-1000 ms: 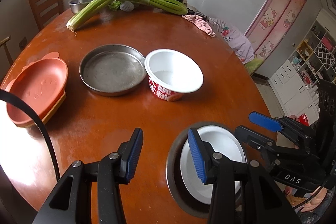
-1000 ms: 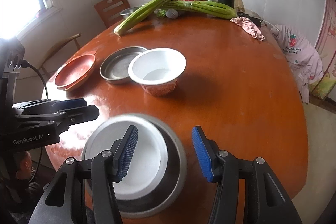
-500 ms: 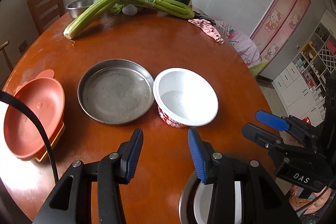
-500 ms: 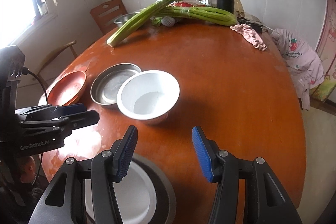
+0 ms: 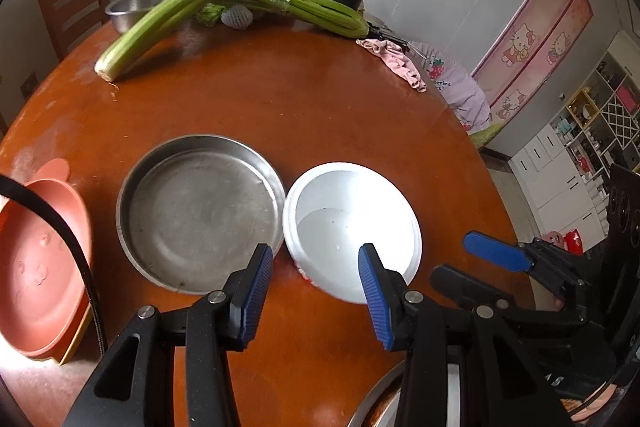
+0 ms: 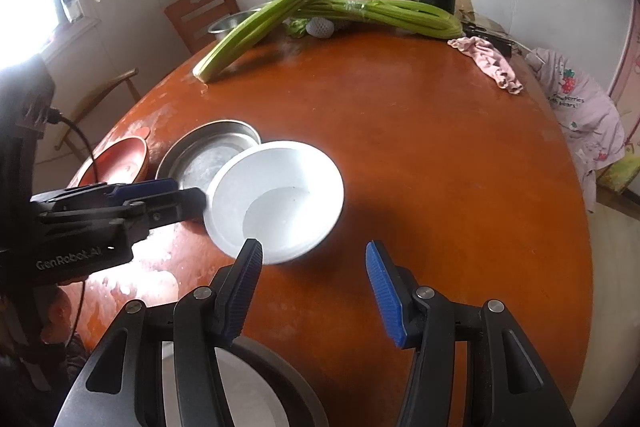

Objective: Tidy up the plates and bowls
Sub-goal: 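Move both grippers to the smaller white bowl with red print, then close both grippers on the rim of the red-print bowl and lift it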

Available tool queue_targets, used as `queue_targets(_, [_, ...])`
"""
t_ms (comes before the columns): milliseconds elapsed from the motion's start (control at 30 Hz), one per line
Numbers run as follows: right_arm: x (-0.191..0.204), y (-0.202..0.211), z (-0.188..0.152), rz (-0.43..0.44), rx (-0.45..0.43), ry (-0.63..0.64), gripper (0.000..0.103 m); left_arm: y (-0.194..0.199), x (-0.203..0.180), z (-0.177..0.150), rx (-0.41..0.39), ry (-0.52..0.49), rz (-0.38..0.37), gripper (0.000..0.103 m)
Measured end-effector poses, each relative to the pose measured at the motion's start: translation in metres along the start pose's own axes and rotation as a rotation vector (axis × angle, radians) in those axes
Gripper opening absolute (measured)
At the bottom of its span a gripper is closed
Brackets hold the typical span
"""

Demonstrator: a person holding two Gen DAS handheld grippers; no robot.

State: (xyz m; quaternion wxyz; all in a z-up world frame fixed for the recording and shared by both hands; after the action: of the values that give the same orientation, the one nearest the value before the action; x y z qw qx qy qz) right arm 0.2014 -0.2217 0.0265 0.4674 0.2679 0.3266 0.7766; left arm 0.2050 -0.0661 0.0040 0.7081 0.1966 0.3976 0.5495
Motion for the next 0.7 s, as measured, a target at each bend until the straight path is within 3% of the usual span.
queue_targets(700, [0.012,-0.048,0.006,0.041,0.084,0.034,0.057,-0.042,0.007,0.008,0.062,0.028,-0.038,0.044])
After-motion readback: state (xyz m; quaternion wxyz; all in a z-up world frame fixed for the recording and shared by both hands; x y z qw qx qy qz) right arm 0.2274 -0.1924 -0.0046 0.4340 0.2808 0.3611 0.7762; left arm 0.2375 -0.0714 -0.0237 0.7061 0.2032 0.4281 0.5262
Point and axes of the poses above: each gripper's, at about its wrist camera, not at the fingertips, and y roughly against the way its jaws point, x to its left, z to its top, the point moved 1 cm from there along -y, roughly the way its jaws point, and after that the axes turned 7 degrees about -x, right-handed, at the moved point
